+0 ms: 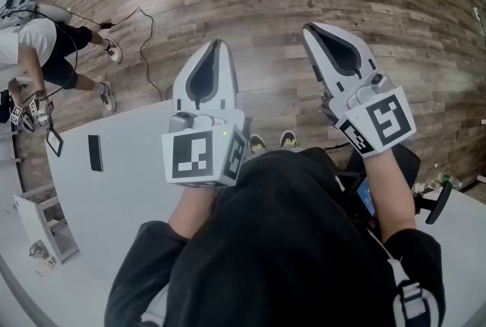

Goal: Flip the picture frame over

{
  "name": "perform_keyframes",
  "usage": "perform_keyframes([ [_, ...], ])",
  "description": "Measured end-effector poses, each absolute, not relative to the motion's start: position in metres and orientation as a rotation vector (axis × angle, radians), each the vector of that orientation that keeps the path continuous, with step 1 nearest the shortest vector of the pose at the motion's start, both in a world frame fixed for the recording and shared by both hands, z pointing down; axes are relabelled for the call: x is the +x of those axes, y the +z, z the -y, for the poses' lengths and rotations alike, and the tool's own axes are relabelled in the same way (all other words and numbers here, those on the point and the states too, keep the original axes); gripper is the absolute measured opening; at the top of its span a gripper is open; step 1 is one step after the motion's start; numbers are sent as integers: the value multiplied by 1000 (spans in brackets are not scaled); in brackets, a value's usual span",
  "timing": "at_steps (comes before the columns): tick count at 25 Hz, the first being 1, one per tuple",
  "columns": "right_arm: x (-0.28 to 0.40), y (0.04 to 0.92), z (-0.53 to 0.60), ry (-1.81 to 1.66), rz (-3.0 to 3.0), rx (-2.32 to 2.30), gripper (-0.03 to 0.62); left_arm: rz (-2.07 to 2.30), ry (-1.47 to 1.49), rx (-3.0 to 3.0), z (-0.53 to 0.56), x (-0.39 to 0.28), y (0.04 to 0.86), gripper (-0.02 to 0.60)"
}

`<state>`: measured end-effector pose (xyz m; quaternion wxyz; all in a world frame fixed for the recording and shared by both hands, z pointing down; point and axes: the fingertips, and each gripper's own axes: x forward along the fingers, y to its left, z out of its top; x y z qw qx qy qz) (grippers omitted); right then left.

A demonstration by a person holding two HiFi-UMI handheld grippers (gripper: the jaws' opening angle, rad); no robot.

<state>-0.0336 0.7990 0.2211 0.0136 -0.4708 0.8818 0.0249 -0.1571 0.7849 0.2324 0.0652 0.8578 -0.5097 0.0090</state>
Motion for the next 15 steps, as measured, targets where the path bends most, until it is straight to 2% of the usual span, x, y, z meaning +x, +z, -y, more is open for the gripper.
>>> perform_keyframes([
  [15,-60,221,-806,22,-2770,-1420,20,1510,20,2581,-788,-174,225,34],
])
